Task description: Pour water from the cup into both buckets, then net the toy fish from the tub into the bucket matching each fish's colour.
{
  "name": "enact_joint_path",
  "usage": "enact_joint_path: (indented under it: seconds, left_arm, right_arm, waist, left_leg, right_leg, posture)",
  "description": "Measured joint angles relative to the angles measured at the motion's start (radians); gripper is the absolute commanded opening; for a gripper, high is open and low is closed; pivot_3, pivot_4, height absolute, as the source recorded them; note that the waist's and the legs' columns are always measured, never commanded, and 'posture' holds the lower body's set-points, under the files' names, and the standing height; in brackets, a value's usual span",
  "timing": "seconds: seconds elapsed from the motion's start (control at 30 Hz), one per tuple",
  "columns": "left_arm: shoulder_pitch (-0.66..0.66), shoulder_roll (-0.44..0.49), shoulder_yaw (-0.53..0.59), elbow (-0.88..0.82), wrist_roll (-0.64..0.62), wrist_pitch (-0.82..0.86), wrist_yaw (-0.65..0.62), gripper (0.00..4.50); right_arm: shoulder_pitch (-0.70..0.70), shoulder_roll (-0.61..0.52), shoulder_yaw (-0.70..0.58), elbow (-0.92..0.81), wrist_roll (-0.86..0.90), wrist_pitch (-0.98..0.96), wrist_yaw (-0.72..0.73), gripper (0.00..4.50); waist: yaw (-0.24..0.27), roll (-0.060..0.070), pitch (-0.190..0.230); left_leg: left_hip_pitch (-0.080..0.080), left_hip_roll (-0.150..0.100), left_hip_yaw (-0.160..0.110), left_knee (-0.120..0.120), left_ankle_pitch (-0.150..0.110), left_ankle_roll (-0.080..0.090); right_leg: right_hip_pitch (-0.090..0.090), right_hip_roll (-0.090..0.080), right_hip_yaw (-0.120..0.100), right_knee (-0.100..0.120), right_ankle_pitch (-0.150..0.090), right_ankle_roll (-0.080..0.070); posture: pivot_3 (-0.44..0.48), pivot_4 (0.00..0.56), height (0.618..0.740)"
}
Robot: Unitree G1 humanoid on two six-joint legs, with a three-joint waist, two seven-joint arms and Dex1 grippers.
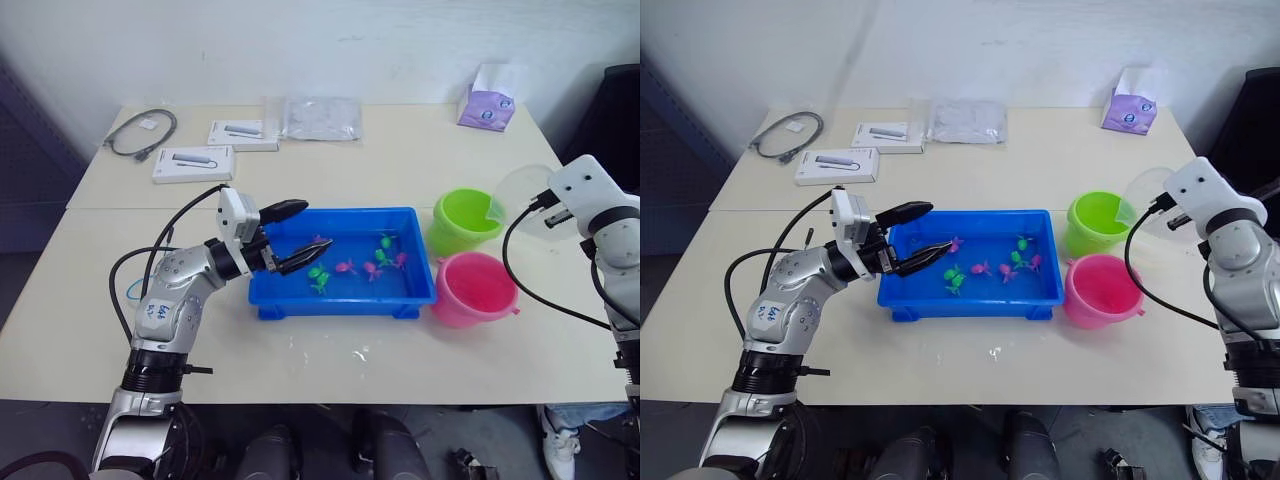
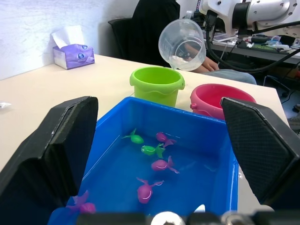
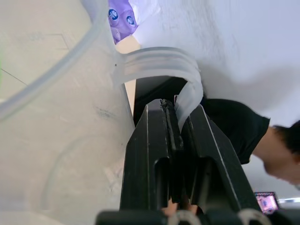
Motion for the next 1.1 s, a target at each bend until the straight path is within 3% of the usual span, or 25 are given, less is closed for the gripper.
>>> enact_joint_path:
  seconds: [0.63, 1.1]
  left_arm:
    - [0.009, -0.007, -0.021, -0.003, 0.036, -0.009, 0.008, 4.5]
    - [0.017, -0.004, -0.027, -0.011, 0.045, -0.021, 0.022, 4.5]
  right_arm:
    - [-0.069, -0.016, 0.078, 0.077, -0.279, -0.187, -0.123, 0.03]
    - [-0.083, -0.027, 0.079, 0.128, -0.36, -0.333, -0.223, 0.03]
  waist:
    - [-0.001, 0.0, 0.0]
    - [-0.001, 0.0, 0.0]
  left_leg:
    - [-0.001, 0.0, -0.001, 0.0, 0.001, -0.001]
    - [-0.002, 0.0, -0.001, 0.0, 0.001, -0.001]
  right_leg:
    - [0.0, 0.0, -0.001, 0.0, 0.0, 0.0]
    - [-0.001, 0.001, -0.001, 0.0, 0.0, 0.0]
  posture:
    - [0.0, 0.15, 0.74]
    - [0.0, 0.15, 0.74]
